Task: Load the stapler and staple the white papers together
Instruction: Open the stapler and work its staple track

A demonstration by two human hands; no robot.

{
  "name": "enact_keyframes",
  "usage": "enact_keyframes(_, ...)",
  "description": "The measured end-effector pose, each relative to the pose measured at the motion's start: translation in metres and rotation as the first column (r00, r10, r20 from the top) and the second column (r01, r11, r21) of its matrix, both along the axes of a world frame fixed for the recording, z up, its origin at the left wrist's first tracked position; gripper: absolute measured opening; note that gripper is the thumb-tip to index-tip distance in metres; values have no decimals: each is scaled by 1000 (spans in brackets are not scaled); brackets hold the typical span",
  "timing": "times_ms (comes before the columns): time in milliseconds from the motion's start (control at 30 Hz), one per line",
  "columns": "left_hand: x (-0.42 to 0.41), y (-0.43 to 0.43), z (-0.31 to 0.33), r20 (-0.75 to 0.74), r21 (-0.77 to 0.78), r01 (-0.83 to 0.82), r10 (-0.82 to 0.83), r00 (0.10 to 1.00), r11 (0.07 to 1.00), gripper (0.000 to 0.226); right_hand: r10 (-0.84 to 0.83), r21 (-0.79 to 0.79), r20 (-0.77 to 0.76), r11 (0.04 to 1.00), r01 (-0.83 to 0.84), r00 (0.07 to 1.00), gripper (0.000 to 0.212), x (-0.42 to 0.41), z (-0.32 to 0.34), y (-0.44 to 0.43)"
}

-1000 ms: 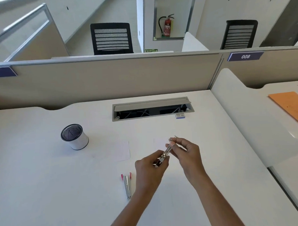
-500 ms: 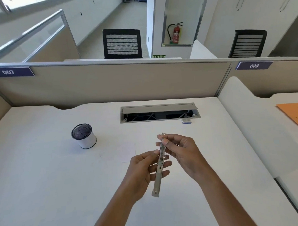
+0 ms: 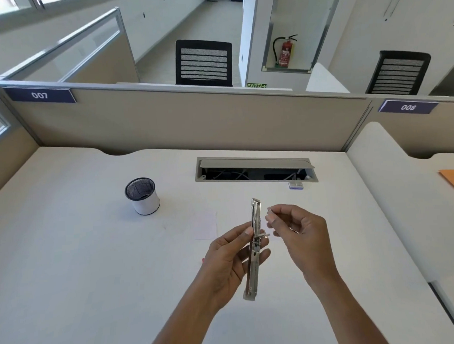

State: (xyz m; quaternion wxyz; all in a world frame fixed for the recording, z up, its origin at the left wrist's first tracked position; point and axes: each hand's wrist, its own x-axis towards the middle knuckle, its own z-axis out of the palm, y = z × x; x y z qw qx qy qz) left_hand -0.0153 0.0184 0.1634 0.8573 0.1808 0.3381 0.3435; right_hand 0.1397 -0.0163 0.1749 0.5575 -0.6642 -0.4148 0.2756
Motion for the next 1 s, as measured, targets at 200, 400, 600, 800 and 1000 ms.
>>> enact_keyframes(200,-2,-3,2,47,-23,-23,24,999,999,22,-18,146,390,988,-43,921,9,-6,14,-8)
enact_keyframes(400,-3,-4,2,46,16,-4,4,999,1000,25,22,199,594,965,-173,804,15,-8,15,-8)
enact_keyframes(600,-4,-3,4,51,27,-4,3,999,1000,24,39,178,640,964,-198,767,18,-8,15,-7)
enact_keyframes(800,-3,-3,3,43,15,-2,2,999,1000,25,88,135,693,959,-248,716,12,-4,17,-7)
enact_keyframes(1000,-3,-5,3,39,-11,-20,21,999,1000,24,107,100,794,948,-303,598,10,-1,16,-9)
